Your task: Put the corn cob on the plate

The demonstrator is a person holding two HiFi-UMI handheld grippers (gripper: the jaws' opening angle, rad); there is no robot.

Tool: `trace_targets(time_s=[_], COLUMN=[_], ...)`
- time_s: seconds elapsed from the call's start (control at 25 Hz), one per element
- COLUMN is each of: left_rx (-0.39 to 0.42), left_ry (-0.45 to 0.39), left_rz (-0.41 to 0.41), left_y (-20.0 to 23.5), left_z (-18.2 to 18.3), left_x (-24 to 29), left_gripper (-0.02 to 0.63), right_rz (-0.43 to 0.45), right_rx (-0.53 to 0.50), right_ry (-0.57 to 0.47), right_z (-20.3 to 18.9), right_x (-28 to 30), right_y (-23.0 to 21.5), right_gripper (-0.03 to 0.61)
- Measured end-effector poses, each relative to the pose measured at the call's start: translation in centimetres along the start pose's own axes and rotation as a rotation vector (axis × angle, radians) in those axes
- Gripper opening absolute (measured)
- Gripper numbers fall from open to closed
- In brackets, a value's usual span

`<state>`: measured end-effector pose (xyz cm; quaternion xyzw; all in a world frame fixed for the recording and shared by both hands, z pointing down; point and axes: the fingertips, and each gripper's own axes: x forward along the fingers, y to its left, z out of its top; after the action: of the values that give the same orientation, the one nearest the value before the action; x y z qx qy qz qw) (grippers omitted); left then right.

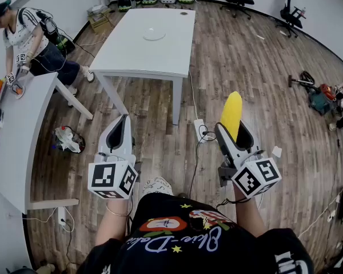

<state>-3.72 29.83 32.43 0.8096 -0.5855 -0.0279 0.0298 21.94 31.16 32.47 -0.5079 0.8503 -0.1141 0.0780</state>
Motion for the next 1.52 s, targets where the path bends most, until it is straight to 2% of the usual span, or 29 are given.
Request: trace_targets(time_s=[0.24,0.44,0.52,0.64,0.76,0.96,1.16,1.28,1.36,1.52], left_rx=[-0.039,-0.045,-0.028,0.028,0.046,0.0,0.014,0.058,0.074,0.051], left_ry=[0.042,0.06,0.058,0.056,0.042,0.022,0.049,0.07,0.07,0.091], left_rz=[-0.006,-0.012,-0.06,-0.182,-0.205,-0.235,-0.258,-0.268,-0.274,-0.272], left_y=[3.1,9.4,12.1,15.1,18.4,23.1,24.4,24.5,24.3,25.2], left_z=[-2.4,-3.3,-3.0,-2.7,-2.6,-2.1,-3.4,-3.5,-3.3,-3.6], left_x=[5.3,13.3,17.0,22.1,26.6,34.2,41.3,45.6,48.2,52.1], left_gripper=[-0.014,-0.014,-0.014,-0.014,-0.014,-0.014,-0.014,-0.014,-0.014,-0.014], right_rz=[0.047,0.069,0.064,0.046,0.019,-0.027,-0.022,0.004,0.006,-0.014], right_rx=[-0.009,-0.009,0.008,0.001,-0.025,-0.045,-0.035,-0.055,-0.075,-0.137], right_ry=[0.015,0.027,0.042,0.069,0.085,0.157,0.219,0.262,0.311,0.438], right_z=[-0.5,-1.0,-1.3,-1.8,-2.4,-3.9,-4.8,-5.1,-6.0,-9.3], right_x=[7.5,18.0,23.0,30.4,36.8,47.3,56.3,61.9,65.2,71.0], right_y=[-0.7,-1.8,-2.1,-2.5,-3.6,-5.9,-10.1,-12.8,-14.8,-18.3], right_gripper=[0.27,0.27,0.27,0.27,0.27,0.27,0.27,0.27,0.27,0.27])
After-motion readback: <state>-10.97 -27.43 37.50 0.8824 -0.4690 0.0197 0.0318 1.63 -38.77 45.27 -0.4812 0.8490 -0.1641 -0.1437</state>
